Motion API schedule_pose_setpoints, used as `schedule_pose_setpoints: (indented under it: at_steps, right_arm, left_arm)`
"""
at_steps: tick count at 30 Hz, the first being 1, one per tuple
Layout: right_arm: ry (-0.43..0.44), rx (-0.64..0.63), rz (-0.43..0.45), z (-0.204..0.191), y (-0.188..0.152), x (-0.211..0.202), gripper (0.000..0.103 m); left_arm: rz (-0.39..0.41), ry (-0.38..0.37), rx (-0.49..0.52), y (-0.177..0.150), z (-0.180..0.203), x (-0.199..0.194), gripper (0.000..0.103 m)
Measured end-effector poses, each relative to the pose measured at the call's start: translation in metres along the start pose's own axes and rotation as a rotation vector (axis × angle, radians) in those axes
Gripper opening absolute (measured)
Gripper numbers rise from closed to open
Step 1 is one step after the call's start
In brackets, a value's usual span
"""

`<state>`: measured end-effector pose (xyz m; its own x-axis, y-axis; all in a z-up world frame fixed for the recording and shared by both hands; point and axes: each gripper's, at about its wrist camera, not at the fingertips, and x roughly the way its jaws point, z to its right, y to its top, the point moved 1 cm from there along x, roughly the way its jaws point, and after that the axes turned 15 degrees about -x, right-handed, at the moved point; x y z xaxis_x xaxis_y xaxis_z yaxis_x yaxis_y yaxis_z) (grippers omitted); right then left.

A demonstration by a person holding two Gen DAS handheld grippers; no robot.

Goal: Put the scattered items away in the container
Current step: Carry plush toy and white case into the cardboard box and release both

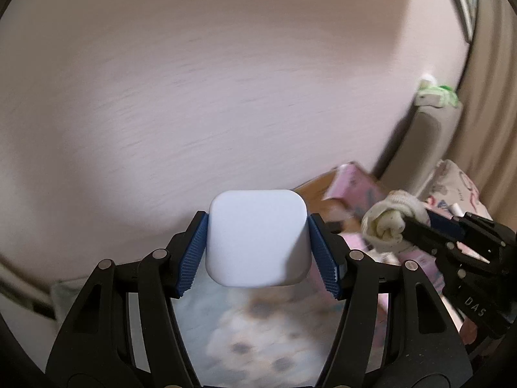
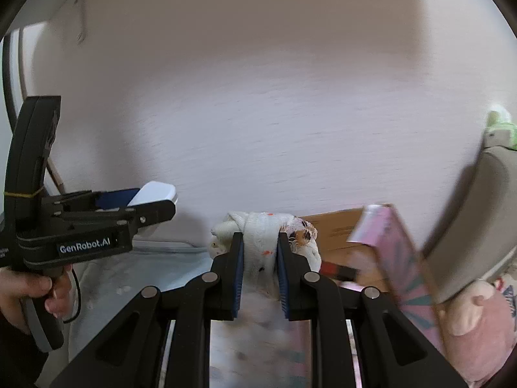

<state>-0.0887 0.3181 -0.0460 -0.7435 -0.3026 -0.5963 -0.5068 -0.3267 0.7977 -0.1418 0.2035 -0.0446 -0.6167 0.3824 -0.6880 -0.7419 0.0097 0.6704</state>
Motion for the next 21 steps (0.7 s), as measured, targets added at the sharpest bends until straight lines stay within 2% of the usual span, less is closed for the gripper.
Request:
schedule_pose_setpoints:
  at_steps: [4, 5, 11, 21]
  right_arm:
    - [-0.026, 0.008, -0.031, 0.040, -0.010, -0.013, 0.017]
    - [-0.029, 0.008, -0.035, 0.046, -0.012, -0.015, 0.017]
    - [-0.031, 0.013, -0.083, 0.089, -0.033, -0.023, 0.017]
    - [0.053, 0.005, -0.211, 0.108, -0.091, -0.005, 0.017]
  left_arm:
    - [-0.016, -0.049, 0.041, 0.002, 0.052, 0.026, 0.059]
    - [-0.023, -0.059, 0.052, 0.004, 0.061, 0.021, 0.059]
    - [-0.084, -0.085, 0.105, -0.012, 0.126, 0.067, 0.059]
    - [-0.192, -0.021, 0.120, -0.042, 0.141, 0.123, 0.059]
